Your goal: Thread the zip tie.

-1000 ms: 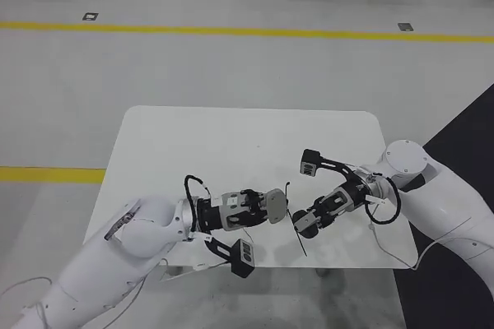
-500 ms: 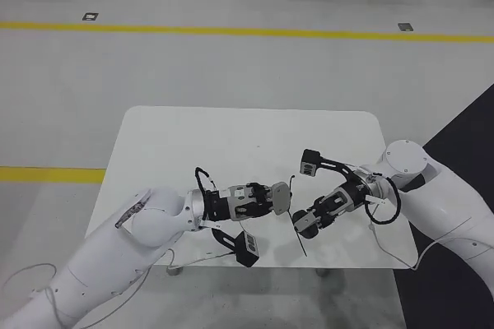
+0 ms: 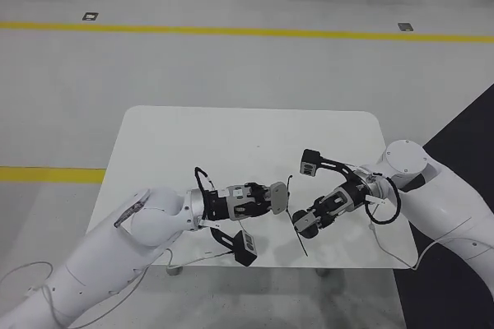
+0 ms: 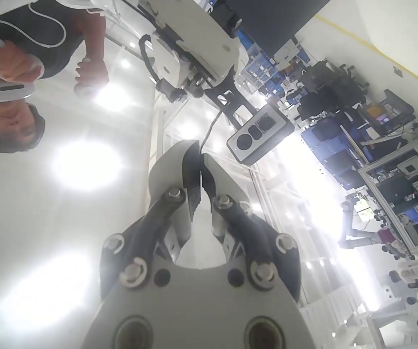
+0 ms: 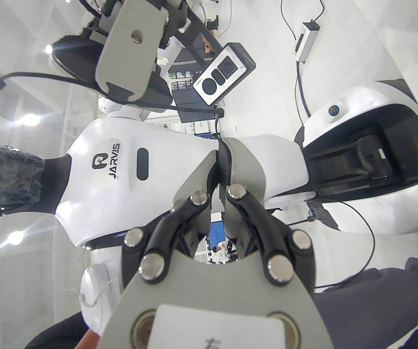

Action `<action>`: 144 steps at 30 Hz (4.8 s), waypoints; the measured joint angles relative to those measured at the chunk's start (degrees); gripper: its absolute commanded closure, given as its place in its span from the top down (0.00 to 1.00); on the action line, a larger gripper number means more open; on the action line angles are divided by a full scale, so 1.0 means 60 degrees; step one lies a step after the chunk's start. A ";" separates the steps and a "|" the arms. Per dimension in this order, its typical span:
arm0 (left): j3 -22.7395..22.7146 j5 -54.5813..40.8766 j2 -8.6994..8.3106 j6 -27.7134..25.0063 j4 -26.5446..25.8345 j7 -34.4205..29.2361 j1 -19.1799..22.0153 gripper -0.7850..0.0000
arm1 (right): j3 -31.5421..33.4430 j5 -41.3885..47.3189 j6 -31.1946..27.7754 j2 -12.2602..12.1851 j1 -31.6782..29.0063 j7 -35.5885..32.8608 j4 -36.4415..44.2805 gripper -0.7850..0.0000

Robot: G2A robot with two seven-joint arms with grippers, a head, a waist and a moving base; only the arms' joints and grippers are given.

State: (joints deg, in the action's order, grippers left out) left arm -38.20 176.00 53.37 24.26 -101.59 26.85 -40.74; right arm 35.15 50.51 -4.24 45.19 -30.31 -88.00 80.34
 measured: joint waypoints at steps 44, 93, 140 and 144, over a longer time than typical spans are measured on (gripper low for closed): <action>-0.1696 -0.0156 -0.0723 0.0534 -0.0795 -0.2749 -0.1662 0.00 | 0.0000 -0.0002 -0.0002 0.0000 0.0001 0.0002 0.0003 1.00; -0.4210 -0.0071 -0.0767 0.0289 -0.1345 -0.3417 -0.2810 0.00 | -0.0830 -1.7779 -0.8166 -0.0088 0.1745 0.9614 0.1843 1.00; -0.5927 0.0000 -0.0910 -0.0008 -0.1150 -0.3417 -0.3004 0.00 | -0.4235 -1.5521 -0.8960 0.2565 0.2733 0.6946 0.0969 1.00; -0.5927 0.0000 -0.0909 -0.0007 -0.1150 -0.3417 -0.3004 0.00 | -0.4235 -1.5521 -0.8960 0.2565 0.2733 0.6946 0.0970 0.91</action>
State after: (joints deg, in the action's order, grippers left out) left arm -73.76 176.00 47.92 24.21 -108.49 6.35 -58.77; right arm 9.74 -42.61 -58.00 60.58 -13.91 -46.32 86.16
